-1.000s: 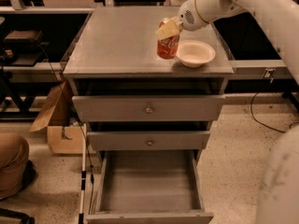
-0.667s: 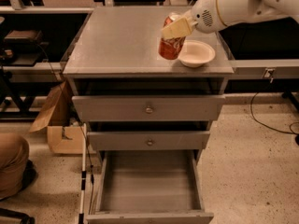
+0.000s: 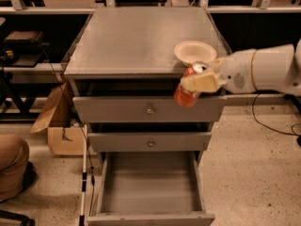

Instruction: Place coke can into bottom drawer

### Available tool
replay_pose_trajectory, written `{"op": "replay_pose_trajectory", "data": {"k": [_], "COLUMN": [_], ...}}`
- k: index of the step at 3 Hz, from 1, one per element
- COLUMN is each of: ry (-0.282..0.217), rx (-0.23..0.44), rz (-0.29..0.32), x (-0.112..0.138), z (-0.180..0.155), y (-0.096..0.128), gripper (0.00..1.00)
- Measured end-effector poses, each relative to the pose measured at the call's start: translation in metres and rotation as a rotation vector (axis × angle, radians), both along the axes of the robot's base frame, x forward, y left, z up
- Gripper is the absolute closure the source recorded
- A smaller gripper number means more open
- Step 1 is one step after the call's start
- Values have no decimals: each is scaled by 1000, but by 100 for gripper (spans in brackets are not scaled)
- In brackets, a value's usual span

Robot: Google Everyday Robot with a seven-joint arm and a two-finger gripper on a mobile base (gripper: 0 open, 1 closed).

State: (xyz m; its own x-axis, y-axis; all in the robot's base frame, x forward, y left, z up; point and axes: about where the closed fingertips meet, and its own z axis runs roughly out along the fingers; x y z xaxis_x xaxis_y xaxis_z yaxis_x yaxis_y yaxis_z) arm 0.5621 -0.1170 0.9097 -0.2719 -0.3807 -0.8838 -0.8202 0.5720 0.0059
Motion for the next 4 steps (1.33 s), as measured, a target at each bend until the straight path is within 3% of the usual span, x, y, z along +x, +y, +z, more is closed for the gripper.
{"op": "replay_pose_trajectory", "data": {"k": [1, 2, 3, 4], "ry": [31, 122, 273, 273], "rx": [16, 47, 43, 46], "rz": [4, 12, 59, 59], "x": [-1, 16, 39, 38], "z": [-57, -127, -202, -205], "y": [-8, 6, 54, 54], "gripper": [100, 100, 100, 100]}}
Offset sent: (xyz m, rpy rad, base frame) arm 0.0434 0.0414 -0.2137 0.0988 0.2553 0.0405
